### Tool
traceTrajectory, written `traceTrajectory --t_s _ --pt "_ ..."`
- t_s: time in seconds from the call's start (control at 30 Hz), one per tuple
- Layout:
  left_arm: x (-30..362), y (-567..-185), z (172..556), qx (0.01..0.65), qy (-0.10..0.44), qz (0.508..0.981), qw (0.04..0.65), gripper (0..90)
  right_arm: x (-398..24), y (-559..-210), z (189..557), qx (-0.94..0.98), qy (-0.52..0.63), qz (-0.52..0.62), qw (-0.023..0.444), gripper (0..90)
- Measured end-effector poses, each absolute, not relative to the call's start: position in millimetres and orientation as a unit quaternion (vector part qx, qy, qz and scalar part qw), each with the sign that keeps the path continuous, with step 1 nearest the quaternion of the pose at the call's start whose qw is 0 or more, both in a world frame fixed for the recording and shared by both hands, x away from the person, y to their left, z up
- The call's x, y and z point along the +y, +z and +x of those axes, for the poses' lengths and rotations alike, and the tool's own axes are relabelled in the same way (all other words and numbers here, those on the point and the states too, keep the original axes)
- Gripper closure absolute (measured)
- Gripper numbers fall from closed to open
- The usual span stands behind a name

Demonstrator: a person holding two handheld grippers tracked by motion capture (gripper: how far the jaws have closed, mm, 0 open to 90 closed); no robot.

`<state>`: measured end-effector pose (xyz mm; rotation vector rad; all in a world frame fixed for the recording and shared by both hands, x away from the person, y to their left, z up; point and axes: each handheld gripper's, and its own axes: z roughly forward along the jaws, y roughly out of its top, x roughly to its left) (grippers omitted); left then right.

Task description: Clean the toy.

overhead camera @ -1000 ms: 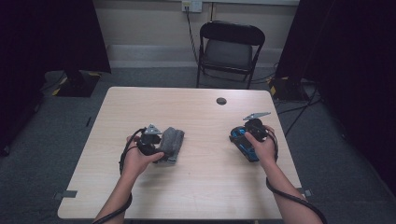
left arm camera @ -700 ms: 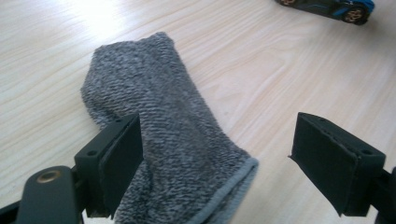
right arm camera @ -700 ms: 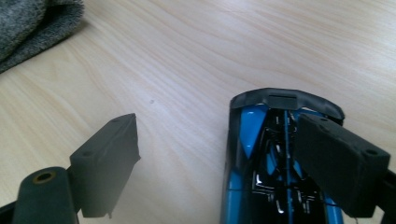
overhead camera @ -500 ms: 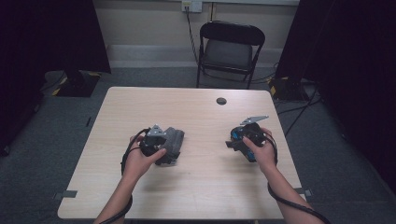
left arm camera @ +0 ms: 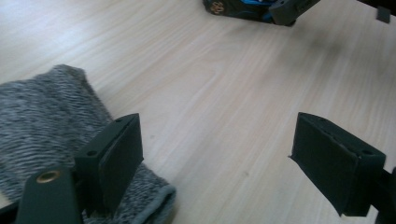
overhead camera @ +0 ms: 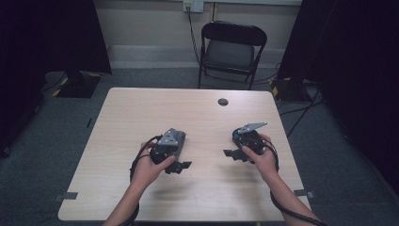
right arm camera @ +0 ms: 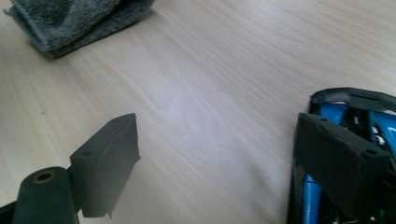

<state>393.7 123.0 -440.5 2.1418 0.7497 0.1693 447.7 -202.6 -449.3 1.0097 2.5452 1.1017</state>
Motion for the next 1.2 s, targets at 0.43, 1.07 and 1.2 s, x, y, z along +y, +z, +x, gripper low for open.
traceTrajectory --t_s 0.43,1.07,1.2 --pt "109 -453 381 0.278 0.046 0.862 0.422 16.0 -187 -453 425 0.870 0.380 0.305 0.076 13.6" --pt "90 -472 365 0.245 0.025 0.881 0.403 16.0 -177 -468 398 0.883 0.376 0.275 0.056 13.6" --pt "87 -476 362 0.238 0.022 0.885 0.399 16.0 -177 -471 392 0.886 0.372 0.270 0.059 13.6"
